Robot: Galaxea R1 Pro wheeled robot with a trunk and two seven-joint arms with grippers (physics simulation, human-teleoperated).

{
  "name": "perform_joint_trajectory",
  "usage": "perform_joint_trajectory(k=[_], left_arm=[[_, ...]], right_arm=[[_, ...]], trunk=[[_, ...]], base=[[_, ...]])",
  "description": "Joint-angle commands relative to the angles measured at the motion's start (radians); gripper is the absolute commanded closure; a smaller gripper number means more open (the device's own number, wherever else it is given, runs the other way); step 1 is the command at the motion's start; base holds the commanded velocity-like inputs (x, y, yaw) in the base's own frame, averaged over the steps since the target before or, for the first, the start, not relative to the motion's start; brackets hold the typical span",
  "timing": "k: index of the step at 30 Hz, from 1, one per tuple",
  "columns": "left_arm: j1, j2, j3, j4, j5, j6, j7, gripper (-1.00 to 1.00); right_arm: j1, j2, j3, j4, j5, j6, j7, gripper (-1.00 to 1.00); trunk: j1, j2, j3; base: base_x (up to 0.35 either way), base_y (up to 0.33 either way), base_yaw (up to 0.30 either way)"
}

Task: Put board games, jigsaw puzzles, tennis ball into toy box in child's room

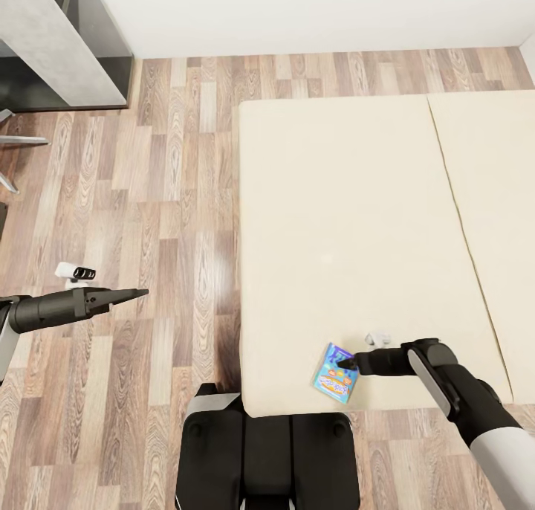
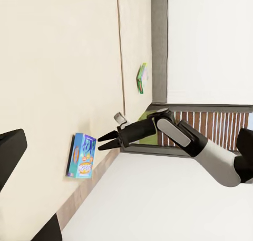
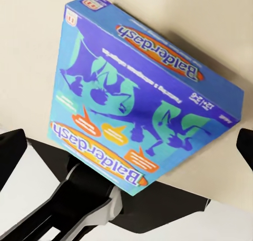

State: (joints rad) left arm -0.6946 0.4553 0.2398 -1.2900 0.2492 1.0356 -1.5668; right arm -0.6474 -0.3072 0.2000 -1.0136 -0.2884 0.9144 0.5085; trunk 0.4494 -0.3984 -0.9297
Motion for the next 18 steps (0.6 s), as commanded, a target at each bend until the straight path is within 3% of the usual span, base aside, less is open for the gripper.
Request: perform_joint_trajectory(k=[1, 9, 18], left_arm=[[0.0, 0.0, 0.0, 0.0, -0.001, 0.011, -0.004, -1.0], [0.0, 0.0, 0.0, 0.0, -0.001, 0.011, -0.004, -1.0], [0.001, 0.0, 0.0, 0.0, -0.002, 0.011, -0.004, -1.0]], right_arm=[[-0.001, 0.006, 0.001, -0.001, 0.002, 0.003, 0.003, -1.0], [-0.001, 0.028, 0.0, 0.016, 0.003, 0.002, 0.002, -1.0], [-0.001, 0.032, -0.002, 0.064, 0.003, 0.0, 0.002, -1.0]], trunk=[[0.001, -0.002, -0.001], [0.001, -0.002, -0.001], [0.001, -0.002, -0.002]], base=[[0.0, 0.0, 0.0], [0.0, 0.0, 0.0], [0.0, 0.0, 0.0]])
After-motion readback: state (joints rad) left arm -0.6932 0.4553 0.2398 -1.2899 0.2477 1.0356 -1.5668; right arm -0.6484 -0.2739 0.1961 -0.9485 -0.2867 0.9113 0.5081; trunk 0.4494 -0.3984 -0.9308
